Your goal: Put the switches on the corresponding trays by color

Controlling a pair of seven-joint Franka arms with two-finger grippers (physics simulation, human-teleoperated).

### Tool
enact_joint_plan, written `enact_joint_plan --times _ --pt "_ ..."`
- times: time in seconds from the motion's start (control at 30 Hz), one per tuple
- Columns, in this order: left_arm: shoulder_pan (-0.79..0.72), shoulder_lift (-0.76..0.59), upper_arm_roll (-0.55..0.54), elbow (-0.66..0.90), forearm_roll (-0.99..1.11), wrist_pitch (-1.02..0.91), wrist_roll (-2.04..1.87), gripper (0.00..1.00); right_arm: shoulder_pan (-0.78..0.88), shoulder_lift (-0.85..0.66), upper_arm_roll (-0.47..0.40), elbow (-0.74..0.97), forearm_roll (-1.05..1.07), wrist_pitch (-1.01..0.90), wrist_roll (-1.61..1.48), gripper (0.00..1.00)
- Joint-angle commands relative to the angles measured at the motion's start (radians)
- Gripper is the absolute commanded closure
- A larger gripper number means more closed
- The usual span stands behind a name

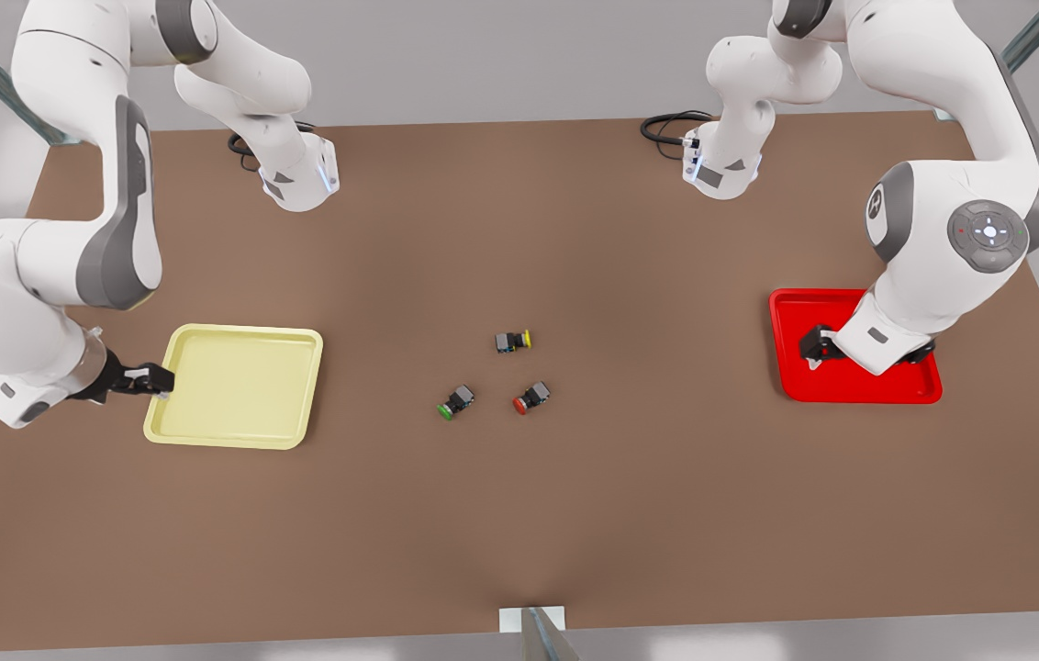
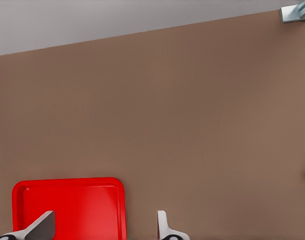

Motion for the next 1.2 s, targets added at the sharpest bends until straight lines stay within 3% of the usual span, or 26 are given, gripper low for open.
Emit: enact_joint_plan --times 0.0,0.03,0.07,0.17,0.23,0.33,0.43,0.5,0.67,0.97,1.03,1.17 --pt "0.0 0.0 0.001 0.0 0.002 0.0 -0.002 0.0 0.008 -0.002 0.0 0.0 0.001 0.0 0.0 0.0" --pt "0.0 0.0 -0.001 0.0 0.001 -0.002 -0.002 0.0 0.013 -0.013 0.028 -0.009 0.007 -0.017 -0.01 0.0" --pt "-0.002 0.001 -0.001 -0.002 0.002 -0.003 -0.002 0.0 0.013 -0.028 0.118 -0.034 0.007 -0.025 -0.007 0.0" --pt "-0.008 0.009 -0.002 -0.003 0.002 -0.005 -0.009 0.0 0.071 -0.023 0.457 -0.048 -0.005 -0.006 -0.004 0.0" --pt "-0.011 0.014 -0.002 -0.003 0.002 -0.012 -0.011 0.0 0.27 -0.017 0.454 -0.034 -0.031 -0.002 -0.007 0.0" --pt "-0.011 0.026 -0.002 -0.003 0.002 -0.012 -0.011 0.0 0.425 0.044 0.445 -0.018 -0.085 0.089 -0.142 0.0" --pt "-0.011 0.038 -0.004 -0.005 0.001 -0.012 -0.009 0.0 0.58 0.222 0.454 0.115 -0.241 0.112 -0.196 0.0" --pt "-0.011 0.052 -0.004 -0.005 -0.001 -0.011 -0.009 0.0 0.585 0.269 0.453 0.117 -0.238 0.17 -0.354 0.0" --pt "-0.01 0.063 -0.004 -0.006 -0.022 -0.012 -0.009 0.0 0.603 0.306 0.453 0.08 -0.327 0.221 -0.444 0.0" --pt "-0.01 0.09 -0.004 -0.006 -0.024 -0.012 -0.009 0.0 0.543 0.346 0.45 -0.078 -0.304 0.274 -0.488 0.0" --pt "-0.01 0.095 -0.004 -0.006 -0.024 -0.012 -0.009 0.0 0.508 0.319 0.445 -0.244 -0.229 0.489 -0.484 0.0" --pt "-0.01 0.11 -0.004 -0.006 -0.024 -0.011 -0.009 0.0 0.522 0.337 0.42 -0.285 -0.237 0.581 -0.494 0.0"
